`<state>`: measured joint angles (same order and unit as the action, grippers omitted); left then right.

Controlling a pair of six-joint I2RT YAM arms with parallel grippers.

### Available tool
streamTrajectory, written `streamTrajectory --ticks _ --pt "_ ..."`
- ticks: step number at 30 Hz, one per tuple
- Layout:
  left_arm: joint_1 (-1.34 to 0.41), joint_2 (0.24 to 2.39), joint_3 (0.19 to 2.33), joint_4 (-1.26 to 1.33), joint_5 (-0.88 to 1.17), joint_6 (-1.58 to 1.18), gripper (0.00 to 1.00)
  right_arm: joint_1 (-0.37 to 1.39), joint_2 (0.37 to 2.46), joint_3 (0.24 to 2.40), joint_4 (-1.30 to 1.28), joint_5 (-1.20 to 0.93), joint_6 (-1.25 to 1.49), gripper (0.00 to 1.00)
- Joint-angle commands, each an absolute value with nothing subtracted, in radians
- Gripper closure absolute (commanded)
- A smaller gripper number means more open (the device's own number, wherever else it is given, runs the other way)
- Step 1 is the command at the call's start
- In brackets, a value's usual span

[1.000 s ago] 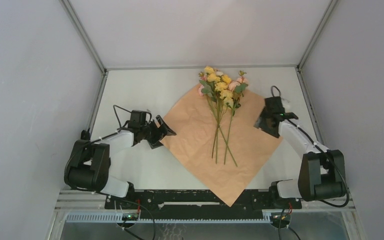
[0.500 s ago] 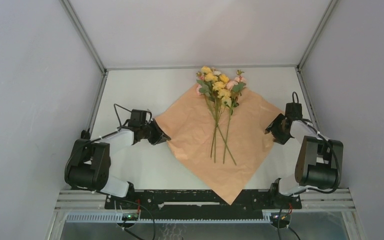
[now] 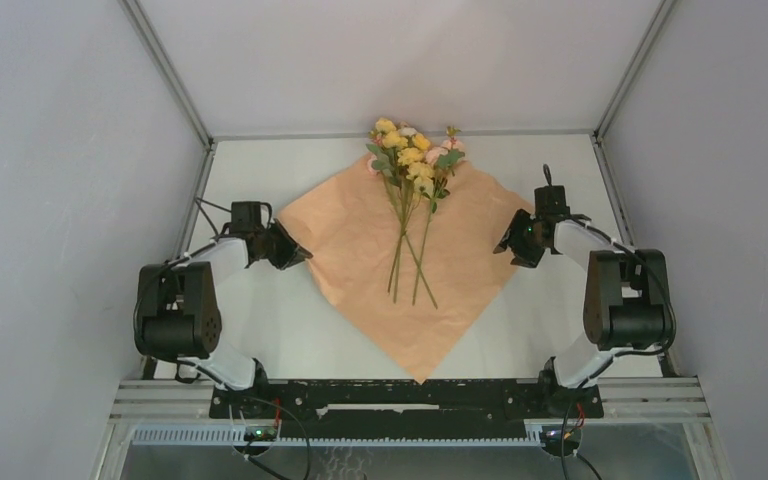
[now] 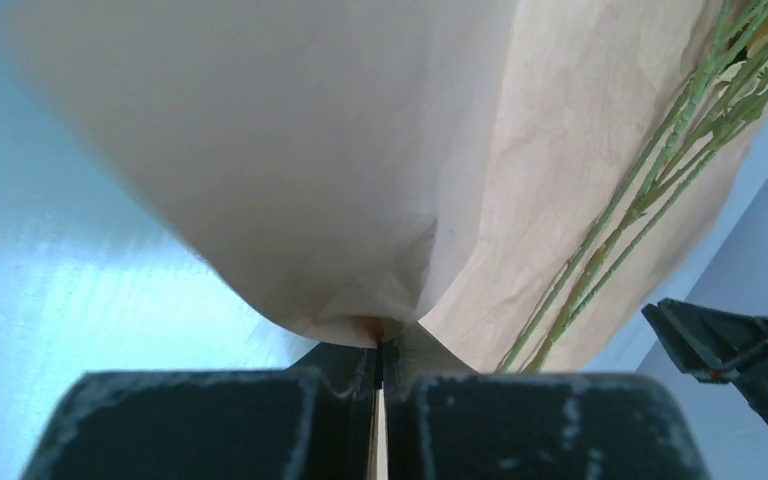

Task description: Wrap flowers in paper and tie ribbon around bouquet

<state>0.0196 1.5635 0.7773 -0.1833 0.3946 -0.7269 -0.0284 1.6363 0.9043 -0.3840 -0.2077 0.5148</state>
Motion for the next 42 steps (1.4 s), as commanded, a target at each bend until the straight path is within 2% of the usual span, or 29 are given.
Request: streamTrajectory --ticks 1,5,6,8,11,13,17,19,23,27,34,42 --pt "0.038 1.572 0.839 -0.218 0.387 -0.662 0.93 0.048 1.488 0.960 -0.522 -0.132 0.451 0.38" --pt "0.042 1.524 0.874 -0.291 0.370 -0.617 0.50 0.144 1.396 0.964 -0.653 -0.052 0.414 0.38" --pt "0.042 1.503 0.893 -0.320 0.336 -0.592 0.45 0.170 1.383 0.965 -0.676 -0.034 0.410 0.38" --pt "0.040 1.442 0.935 -0.380 0.252 -0.544 0.42 0.226 1.360 0.965 -0.691 -0.028 0.405 0.39" --pt "-0.005 1.314 0.991 -0.417 0.077 -0.439 0.51 0.310 1.363 0.982 -0.628 -0.082 0.393 0.44" --pt "-0.095 1.233 1.000 -0.384 -0.024 -0.341 0.64 0.332 1.406 1.019 -0.594 -0.099 0.400 0.49" --pt "-0.252 1.324 1.075 -0.421 0.088 -0.293 0.78 0.345 1.551 1.132 -0.530 -0.136 0.425 0.64" --pt "-0.325 1.417 1.113 -0.433 0.079 -0.308 0.83 0.346 1.660 1.209 -0.524 -0.136 0.431 0.70" --pt "-0.469 1.654 1.257 -0.492 0.089 -0.279 0.85 0.350 1.831 1.366 -0.546 -0.107 0.435 0.78" --pt "-0.538 1.843 1.366 -0.499 0.101 -0.277 0.88 0.358 1.967 1.475 -0.562 -0.116 0.431 0.82" --pt "-0.621 1.987 1.440 -0.458 0.133 -0.245 0.88 0.404 2.099 1.547 -0.515 -0.199 0.441 0.85" --pt "-0.634 2.121 1.547 -0.445 0.194 -0.216 0.88 0.408 2.123 1.515 -0.405 -0.372 0.509 0.85"
